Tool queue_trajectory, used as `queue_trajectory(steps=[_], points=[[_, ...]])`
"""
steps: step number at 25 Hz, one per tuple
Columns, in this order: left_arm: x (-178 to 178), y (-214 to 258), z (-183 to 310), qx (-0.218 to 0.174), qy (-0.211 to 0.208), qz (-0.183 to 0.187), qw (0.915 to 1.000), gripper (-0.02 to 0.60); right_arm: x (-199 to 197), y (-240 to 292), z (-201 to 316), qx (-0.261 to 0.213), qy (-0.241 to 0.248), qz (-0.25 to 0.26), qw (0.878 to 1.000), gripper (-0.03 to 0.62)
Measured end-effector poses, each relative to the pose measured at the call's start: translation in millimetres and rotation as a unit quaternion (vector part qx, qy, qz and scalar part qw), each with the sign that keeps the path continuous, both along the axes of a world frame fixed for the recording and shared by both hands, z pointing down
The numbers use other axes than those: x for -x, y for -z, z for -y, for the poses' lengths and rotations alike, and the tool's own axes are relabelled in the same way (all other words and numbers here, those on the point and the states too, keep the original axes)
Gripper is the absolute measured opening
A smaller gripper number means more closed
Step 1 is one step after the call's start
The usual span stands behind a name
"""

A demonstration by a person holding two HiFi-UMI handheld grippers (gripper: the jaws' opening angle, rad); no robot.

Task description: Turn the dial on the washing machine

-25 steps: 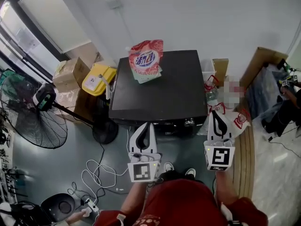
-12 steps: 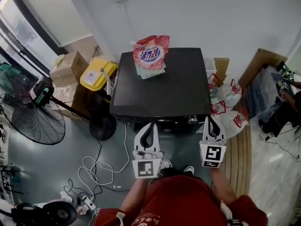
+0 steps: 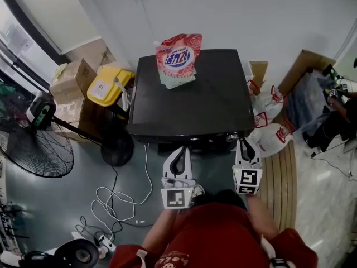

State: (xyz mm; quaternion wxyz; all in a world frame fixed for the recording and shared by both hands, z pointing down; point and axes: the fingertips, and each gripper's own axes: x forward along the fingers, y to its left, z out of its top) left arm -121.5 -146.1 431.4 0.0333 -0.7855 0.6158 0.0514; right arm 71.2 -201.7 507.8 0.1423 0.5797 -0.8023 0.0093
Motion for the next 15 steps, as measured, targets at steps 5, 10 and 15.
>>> queue_trajectory(steps=[5, 10, 15], points=[[7.4, -24.4, 6.7, 0.007, -0.018, 0.0, 0.9998, 0.009, 16.4, -27.0, -1.8, 0.019, 0.005, -0.011, 1.0, 0.098], [8.0, -37.8, 11.1, 0.017, -0.028, -0.007, 0.9994, 0.009, 25.5, -55.9, 1.2, 0.052, 0.019, -0.024, 0.998, 0.185], [-4.2, -48.1, 19.4, 0.01, -0.033, -0.004, 0.9994, 0.009, 22.8, -87.0, 10.3, 0.072, 0.025, -0.049, 0.996, 0.229]])
